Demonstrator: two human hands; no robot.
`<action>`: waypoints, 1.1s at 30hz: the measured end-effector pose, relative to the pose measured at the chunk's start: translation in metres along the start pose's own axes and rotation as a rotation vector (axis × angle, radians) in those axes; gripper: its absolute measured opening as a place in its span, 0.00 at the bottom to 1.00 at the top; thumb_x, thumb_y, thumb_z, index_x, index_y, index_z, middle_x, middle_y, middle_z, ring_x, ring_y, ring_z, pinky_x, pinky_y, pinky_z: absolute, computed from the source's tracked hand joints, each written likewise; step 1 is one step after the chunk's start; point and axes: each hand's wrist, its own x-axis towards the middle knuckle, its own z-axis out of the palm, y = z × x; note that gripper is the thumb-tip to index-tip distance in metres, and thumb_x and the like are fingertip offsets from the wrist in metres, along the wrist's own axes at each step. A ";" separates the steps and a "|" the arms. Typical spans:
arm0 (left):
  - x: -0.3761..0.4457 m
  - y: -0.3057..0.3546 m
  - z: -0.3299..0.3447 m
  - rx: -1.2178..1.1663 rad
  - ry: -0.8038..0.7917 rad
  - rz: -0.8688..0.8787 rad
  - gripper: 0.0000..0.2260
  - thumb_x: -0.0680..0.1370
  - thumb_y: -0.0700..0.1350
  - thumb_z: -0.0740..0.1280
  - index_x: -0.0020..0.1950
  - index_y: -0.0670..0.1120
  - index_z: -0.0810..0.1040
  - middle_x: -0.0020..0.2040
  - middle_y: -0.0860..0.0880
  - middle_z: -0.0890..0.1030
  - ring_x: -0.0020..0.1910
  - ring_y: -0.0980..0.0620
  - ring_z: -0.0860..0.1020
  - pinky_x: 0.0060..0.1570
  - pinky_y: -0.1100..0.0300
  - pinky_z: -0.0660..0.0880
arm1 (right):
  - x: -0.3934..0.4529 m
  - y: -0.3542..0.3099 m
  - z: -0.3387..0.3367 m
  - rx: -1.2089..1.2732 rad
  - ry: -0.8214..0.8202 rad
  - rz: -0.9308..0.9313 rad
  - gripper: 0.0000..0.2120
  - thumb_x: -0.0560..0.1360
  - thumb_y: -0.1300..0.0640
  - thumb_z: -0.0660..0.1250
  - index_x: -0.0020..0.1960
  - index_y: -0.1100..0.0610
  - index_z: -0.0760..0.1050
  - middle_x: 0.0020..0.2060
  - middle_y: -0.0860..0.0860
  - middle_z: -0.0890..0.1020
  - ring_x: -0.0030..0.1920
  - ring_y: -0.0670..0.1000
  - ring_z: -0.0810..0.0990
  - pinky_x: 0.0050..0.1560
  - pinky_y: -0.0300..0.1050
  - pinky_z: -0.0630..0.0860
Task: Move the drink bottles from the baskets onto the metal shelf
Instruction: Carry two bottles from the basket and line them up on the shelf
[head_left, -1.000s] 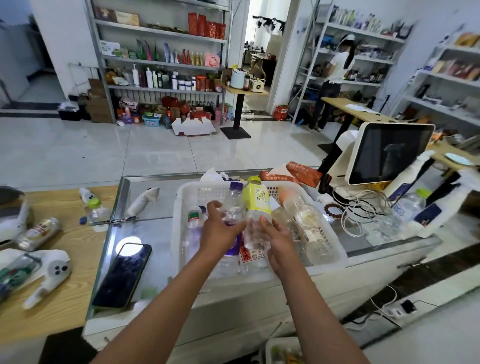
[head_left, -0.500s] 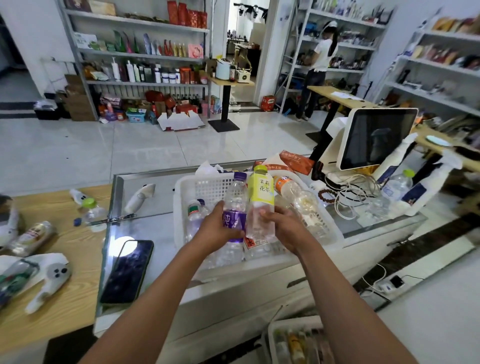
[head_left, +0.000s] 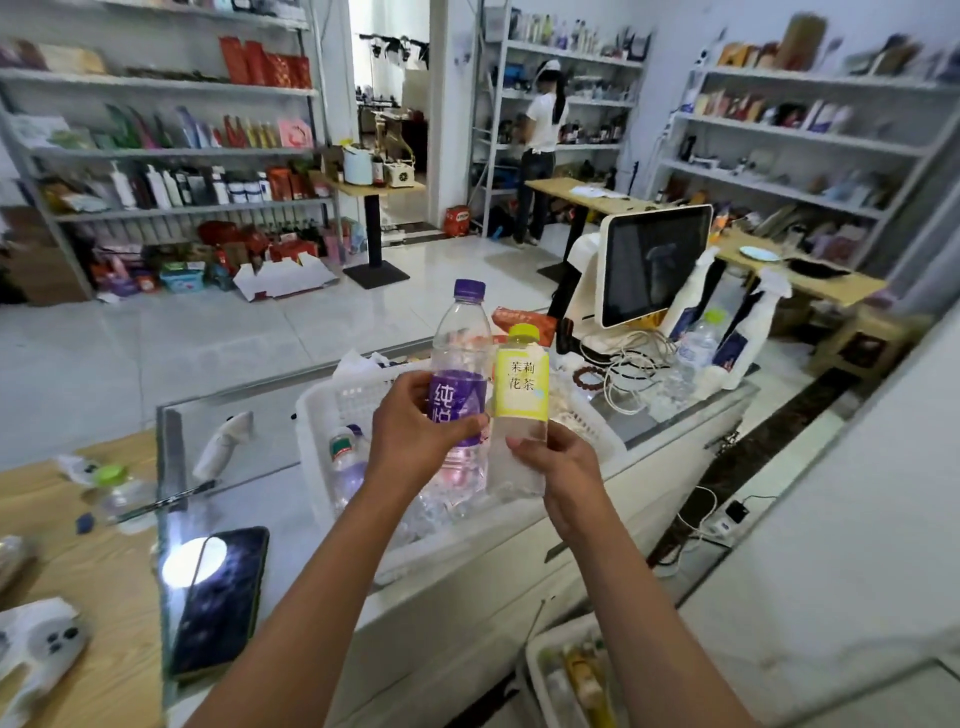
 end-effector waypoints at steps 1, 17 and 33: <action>-0.006 0.002 0.001 -0.009 -0.013 0.003 0.31 0.60 0.44 0.83 0.58 0.51 0.73 0.50 0.57 0.79 0.45 0.63 0.79 0.36 0.73 0.74 | -0.005 -0.003 -0.004 0.042 0.028 0.003 0.18 0.70 0.72 0.71 0.60 0.66 0.77 0.51 0.61 0.85 0.49 0.60 0.84 0.53 0.56 0.81; -0.108 0.031 0.037 0.030 -0.438 0.168 0.27 0.60 0.42 0.82 0.56 0.51 0.76 0.48 0.57 0.82 0.43 0.64 0.80 0.40 0.70 0.76 | -0.184 -0.016 -0.066 -0.141 0.567 -0.203 0.30 0.60 0.64 0.82 0.56 0.51 0.73 0.54 0.51 0.82 0.53 0.53 0.82 0.53 0.50 0.81; -0.286 0.061 0.153 -0.153 -1.278 0.357 0.29 0.60 0.47 0.83 0.57 0.54 0.75 0.47 0.60 0.81 0.44 0.65 0.80 0.42 0.70 0.76 | -0.425 -0.010 -0.117 -0.172 1.496 -0.247 0.34 0.52 0.51 0.83 0.55 0.50 0.74 0.55 0.54 0.82 0.55 0.59 0.81 0.53 0.61 0.81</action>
